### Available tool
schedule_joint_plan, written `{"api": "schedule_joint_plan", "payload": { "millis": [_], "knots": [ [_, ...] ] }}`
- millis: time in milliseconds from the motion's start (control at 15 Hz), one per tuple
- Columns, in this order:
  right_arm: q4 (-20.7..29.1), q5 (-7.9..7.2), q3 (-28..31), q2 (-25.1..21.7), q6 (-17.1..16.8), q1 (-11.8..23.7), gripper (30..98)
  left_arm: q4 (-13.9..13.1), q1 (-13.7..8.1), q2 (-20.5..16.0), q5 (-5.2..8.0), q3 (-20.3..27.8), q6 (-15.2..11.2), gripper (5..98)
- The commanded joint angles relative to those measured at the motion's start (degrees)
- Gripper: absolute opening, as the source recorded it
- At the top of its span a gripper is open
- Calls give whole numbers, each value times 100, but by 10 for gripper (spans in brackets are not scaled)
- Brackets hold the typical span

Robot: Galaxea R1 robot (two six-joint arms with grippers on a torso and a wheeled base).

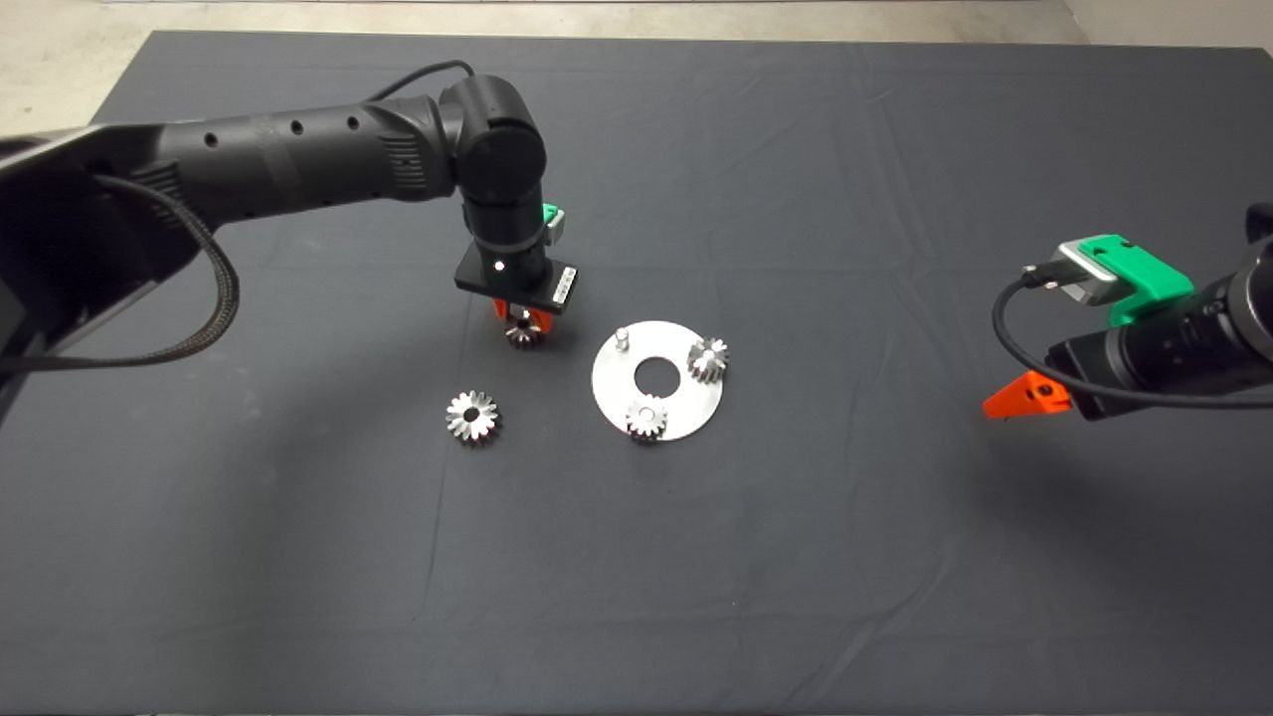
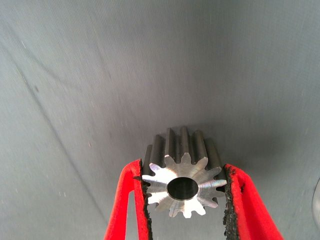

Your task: Remove an incorrectly installed larger gear and replace it with the correct smaller gear

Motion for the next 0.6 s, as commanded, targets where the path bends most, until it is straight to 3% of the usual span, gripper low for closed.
{"api": "schedule_joint_plan", "payload": {
  "millis": [0, 200, 533],
  "knots": [
    [152, -543, 1, 75, 119, 116, 969, -168, -216, 20, 181, 200, -25, 225],
    [152, -543, -9, 119, 144, 116, 969, -377, -569, 138, 225, 306, -139, 223],
    [152, -543, -9, 163, 153, 116, 969, -422, -750, 448, 234, 304, -280, 221]
  ]
}}
